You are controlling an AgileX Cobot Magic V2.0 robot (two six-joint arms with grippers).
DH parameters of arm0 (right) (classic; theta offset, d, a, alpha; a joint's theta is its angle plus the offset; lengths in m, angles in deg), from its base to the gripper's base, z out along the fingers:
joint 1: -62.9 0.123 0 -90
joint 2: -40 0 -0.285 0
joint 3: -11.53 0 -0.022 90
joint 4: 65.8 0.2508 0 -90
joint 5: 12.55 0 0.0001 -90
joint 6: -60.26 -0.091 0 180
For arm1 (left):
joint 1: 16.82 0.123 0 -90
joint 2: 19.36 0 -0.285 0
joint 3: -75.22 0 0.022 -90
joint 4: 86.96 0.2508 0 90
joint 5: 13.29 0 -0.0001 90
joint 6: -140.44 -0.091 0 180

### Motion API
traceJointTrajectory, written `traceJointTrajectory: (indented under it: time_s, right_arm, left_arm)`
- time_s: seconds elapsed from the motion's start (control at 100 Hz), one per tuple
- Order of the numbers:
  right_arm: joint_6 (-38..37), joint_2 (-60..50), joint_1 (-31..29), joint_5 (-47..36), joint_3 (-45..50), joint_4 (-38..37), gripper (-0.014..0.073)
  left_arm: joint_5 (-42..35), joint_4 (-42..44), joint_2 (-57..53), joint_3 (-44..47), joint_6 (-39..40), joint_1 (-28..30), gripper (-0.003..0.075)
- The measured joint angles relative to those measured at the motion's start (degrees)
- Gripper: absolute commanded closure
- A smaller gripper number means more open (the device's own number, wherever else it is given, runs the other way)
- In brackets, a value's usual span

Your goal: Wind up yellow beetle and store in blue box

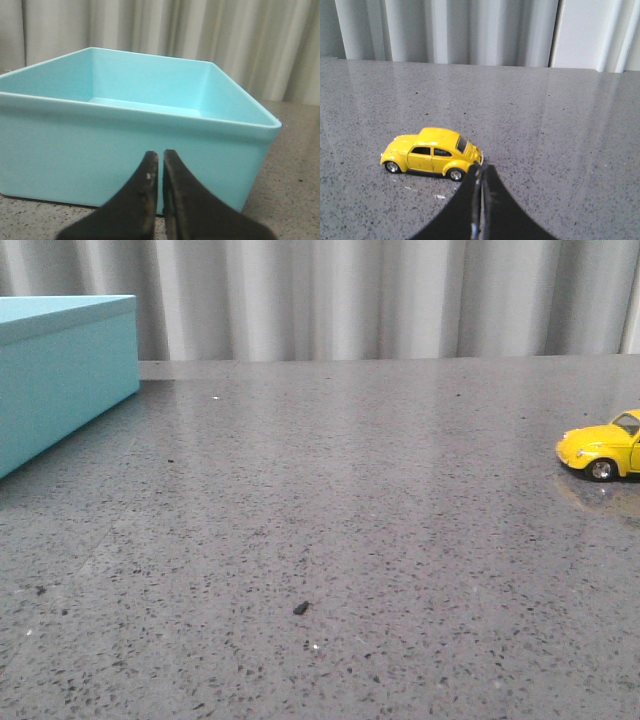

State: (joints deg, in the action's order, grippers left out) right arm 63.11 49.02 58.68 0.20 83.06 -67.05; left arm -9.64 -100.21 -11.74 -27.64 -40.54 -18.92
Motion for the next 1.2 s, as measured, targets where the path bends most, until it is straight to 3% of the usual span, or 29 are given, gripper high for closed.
traceJointTrajectory:
  time_s: [0.36,0.69,1.2]
  right_arm:
    - [0.0,19.77,0.0,16.54,-16.41,0.0,0.0654]
    - [0.0,30.77,0.77,17.88,-21.72,0.62,0.0654]
    - [0.0,58.68,6.63,32.51,-47.67,2.47,0.0654]
  left_arm:
    - [0.5,-1.3,9.13,-7.61,0.0,0.0,0.0741]
    - [-1.68,-1.3,13.77,-9.55,0.0,0.0,0.0741]
    - [-3.25,-1.27,13.81,-9.67,0.0,0.0,0.0741]
